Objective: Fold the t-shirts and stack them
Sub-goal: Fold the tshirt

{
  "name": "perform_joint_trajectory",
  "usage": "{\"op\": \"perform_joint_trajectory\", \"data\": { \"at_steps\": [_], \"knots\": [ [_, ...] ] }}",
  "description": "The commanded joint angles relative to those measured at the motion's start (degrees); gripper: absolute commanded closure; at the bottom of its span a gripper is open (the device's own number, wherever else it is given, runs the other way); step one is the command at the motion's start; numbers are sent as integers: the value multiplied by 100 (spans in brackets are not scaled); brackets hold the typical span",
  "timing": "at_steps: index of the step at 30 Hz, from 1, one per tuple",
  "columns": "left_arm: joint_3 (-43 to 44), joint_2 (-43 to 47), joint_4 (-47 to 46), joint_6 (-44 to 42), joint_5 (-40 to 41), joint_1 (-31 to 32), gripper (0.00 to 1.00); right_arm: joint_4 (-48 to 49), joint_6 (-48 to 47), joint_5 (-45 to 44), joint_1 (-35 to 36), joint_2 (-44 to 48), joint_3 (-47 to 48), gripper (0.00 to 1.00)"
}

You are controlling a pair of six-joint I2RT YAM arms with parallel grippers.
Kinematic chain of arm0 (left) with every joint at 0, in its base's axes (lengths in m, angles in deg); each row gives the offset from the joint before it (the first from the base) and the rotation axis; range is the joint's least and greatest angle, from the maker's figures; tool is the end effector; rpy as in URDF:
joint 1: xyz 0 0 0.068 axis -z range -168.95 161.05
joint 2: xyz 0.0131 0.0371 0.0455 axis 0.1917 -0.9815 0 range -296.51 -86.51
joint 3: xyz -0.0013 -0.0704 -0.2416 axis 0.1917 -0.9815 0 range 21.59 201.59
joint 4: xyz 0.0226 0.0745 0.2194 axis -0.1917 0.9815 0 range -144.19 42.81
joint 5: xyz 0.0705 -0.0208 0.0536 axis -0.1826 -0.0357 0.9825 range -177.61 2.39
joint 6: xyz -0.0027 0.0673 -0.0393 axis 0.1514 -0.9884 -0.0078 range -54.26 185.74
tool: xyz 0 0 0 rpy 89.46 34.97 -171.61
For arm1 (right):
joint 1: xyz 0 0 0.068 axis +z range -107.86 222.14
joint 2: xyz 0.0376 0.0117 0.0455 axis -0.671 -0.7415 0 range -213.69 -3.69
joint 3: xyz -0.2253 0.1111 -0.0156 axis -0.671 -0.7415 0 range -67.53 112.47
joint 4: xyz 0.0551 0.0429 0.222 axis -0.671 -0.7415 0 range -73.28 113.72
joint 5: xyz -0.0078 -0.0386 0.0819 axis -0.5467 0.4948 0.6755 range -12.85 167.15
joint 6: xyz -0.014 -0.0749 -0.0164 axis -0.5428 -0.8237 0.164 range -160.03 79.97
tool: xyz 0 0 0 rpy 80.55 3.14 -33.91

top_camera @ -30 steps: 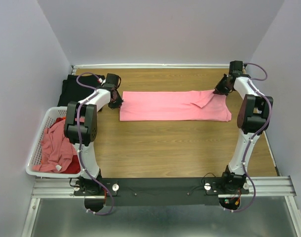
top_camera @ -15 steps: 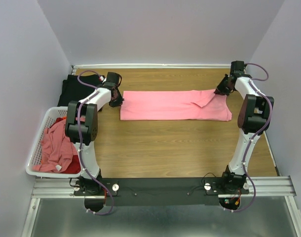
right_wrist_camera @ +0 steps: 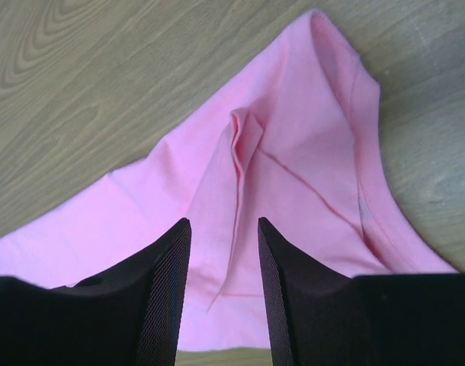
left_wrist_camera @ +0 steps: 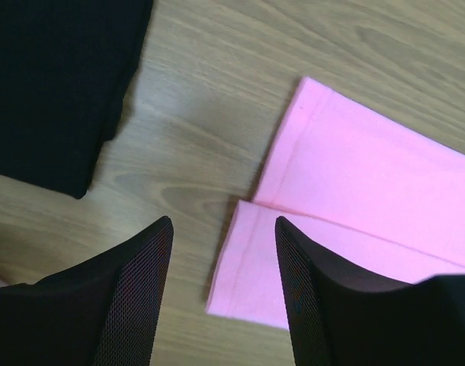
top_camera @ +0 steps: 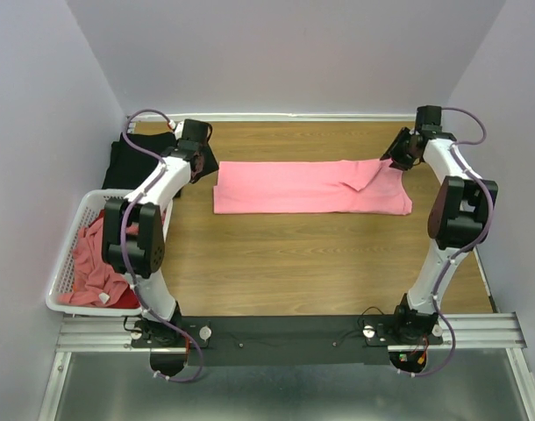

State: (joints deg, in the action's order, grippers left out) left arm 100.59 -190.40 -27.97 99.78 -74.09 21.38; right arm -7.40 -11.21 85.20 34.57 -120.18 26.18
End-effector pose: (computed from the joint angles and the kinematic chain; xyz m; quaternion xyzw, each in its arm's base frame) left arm 0.3813 -0.0537 0.2047 -0.2307 0.9084 -0.0220 0.3481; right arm 0.4286 -0.0475 0.1896 0.2755 0.9078 0.1225 0.2915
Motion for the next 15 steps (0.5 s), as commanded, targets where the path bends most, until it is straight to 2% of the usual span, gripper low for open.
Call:
{"op": "perform_joint_trajectory", "data": {
  "at_steps": [1, 5, 10, 15],
  "knots": [
    [-341, 519, 50, -117, 414, 416, 35, 70, -113, 450, 115, 302, -335, 51],
    [-403, 520, -28, -126, 494, 882, 37, 412, 61, 838, 195, 320, -503, 52],
    [-263, 151, -143, -161, 187, 1155, 39, 448, 387, -135, 195, 249, -371, 52],
    [-78, 54, -152, -161, -375, 1454, 40, 501, 502, -67, 195, -14, -301, 52]
  ]
}}
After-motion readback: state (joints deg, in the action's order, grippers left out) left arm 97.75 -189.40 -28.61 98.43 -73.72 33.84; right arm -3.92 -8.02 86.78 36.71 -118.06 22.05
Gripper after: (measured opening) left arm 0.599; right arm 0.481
